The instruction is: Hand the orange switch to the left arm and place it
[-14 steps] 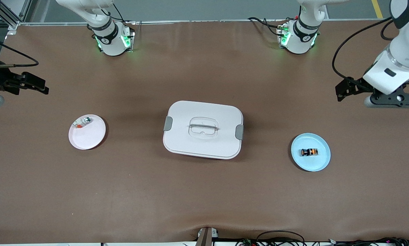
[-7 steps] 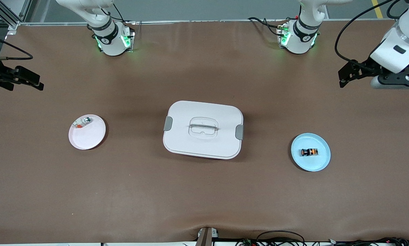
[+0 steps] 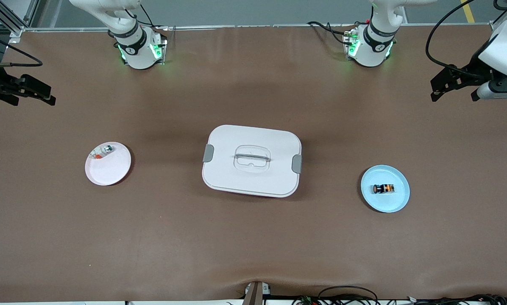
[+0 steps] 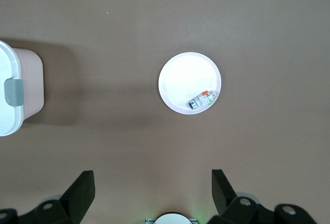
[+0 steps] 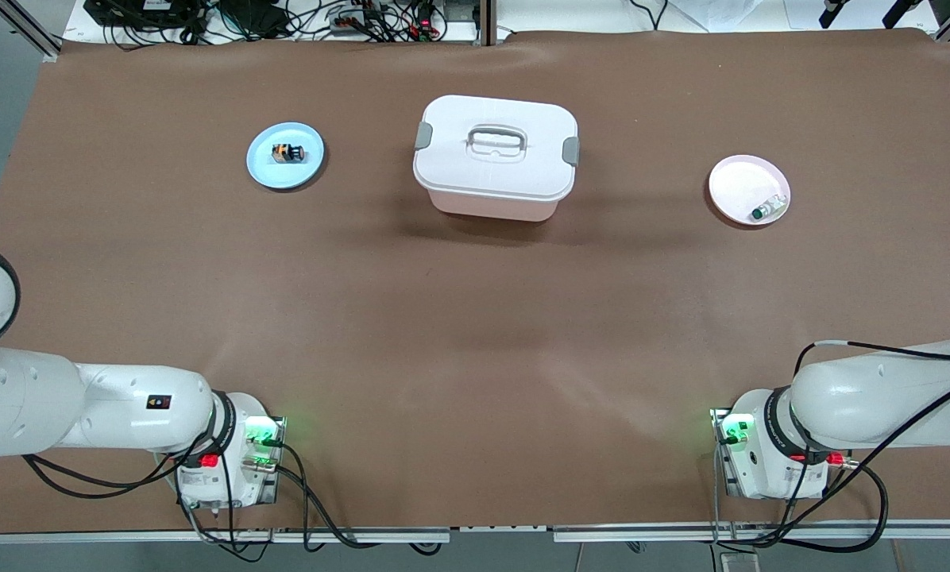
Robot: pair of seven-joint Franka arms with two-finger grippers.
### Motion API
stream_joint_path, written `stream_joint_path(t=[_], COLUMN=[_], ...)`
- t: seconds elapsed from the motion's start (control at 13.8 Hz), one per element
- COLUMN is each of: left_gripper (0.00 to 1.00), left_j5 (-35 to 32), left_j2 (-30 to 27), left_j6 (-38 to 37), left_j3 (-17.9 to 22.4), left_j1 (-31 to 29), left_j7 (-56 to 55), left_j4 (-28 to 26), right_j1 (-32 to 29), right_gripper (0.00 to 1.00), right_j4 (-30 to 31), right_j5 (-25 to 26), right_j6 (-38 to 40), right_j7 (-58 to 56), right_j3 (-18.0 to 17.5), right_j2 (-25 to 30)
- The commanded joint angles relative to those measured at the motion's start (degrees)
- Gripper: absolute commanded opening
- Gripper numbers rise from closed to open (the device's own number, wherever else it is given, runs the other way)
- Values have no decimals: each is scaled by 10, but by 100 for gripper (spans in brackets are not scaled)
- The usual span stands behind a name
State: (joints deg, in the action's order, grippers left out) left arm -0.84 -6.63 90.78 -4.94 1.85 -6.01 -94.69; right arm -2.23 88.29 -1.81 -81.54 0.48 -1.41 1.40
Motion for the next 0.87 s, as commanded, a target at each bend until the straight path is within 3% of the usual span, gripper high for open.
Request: stream_joint_path(t=[0.0, 0.79], left_gripper=[100, 100], left_j5=[9, 0], left_j2=[14, 61], left_j6=[-16, -19], left_j3=[4, 3], left_j1=[1, 2], left_j7=[6, 10], left_j4=[23, 65], right_j1=[-3, -2], right_gripper=[100, 100], right_j4=[36, 70], right_j5=[-8, -9], right_j6=[-15, -34], right_j7=[0, 0], right_j3=[-1, -1], right_j2=[28, 52])
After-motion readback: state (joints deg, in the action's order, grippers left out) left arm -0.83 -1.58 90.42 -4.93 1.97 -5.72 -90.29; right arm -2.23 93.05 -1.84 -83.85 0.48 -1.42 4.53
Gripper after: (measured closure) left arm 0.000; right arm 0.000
